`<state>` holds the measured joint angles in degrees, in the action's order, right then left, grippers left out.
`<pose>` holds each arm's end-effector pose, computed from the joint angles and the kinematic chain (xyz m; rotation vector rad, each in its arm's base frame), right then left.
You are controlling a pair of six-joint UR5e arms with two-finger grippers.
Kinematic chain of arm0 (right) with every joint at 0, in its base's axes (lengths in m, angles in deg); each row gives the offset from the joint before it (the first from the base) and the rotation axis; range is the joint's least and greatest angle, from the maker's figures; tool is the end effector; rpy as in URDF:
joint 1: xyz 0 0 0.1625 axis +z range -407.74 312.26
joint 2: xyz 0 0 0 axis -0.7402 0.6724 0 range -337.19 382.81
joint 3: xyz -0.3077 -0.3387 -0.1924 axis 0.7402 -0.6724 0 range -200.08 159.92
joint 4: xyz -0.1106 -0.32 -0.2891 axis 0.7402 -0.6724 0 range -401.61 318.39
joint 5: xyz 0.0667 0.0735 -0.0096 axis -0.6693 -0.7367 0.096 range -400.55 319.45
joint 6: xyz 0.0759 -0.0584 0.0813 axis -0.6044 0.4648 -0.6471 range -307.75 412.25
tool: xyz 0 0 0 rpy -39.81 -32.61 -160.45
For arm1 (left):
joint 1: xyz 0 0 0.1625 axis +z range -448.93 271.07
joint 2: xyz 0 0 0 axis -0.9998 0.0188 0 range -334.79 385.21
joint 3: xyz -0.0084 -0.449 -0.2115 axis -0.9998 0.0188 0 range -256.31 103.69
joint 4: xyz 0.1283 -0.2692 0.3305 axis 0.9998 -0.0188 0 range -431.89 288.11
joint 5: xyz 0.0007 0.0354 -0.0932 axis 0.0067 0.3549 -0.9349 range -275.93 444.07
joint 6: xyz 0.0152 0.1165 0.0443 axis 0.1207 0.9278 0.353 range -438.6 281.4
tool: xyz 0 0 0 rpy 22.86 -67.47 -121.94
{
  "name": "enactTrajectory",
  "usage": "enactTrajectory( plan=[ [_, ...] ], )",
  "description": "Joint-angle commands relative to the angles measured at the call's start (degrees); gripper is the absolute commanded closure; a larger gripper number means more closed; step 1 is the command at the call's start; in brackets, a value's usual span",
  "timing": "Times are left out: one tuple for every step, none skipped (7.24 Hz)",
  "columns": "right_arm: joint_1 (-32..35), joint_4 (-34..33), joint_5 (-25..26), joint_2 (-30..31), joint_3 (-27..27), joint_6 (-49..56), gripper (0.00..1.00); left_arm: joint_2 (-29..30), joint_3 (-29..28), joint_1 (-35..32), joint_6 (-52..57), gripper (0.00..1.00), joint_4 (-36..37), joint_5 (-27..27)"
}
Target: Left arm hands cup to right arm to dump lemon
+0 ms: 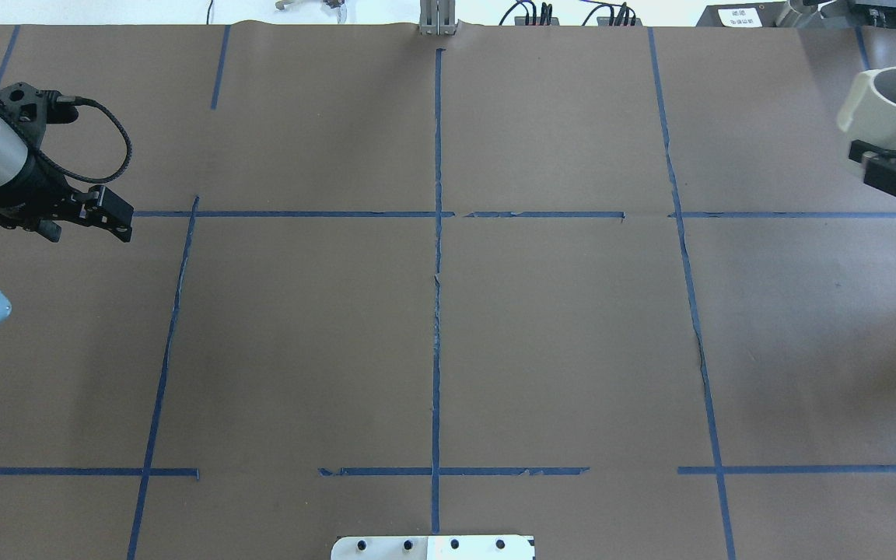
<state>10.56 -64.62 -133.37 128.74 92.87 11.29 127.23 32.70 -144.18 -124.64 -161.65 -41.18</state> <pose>-0.1196 -0.4355 0.5267 1.0158 -0.7994 0.1069 0.2949 -0.5323 0.4662 0.0073 0.7934 -0.0214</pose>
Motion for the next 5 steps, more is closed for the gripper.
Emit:
enactTrajectory(
  plan=[
    [5.84,13.11,-4.29,7.24,-4.47,-0.43,0.87,0.11,-0.03,0.15,-0.63,0.00,0.03,0.10],
    [6.55,21.17,-4.48,9.35,-8.32,-3.83,0.87,0.20,-0.03,0.15,-0.63,0.00,0.03,0.01],
    [8.30,29.52,-5.52,10.42,-14.11,-7.08,0.87,0.20,0.06,0.24,-0.90,0.00,0.03,0.01],
    [12.93,37.35,-8.75,10.26,-21.65,-8.42,0.87,0.20,0.06,0.24,-2.03,0.00,-0.06,0.01],
    [16.20,43.26,-11.05,9.65,-26.77,-15.83,0.87,0.20,0.06,0.32,-2.13,0.00,-0.06,0.01]
  ],
)
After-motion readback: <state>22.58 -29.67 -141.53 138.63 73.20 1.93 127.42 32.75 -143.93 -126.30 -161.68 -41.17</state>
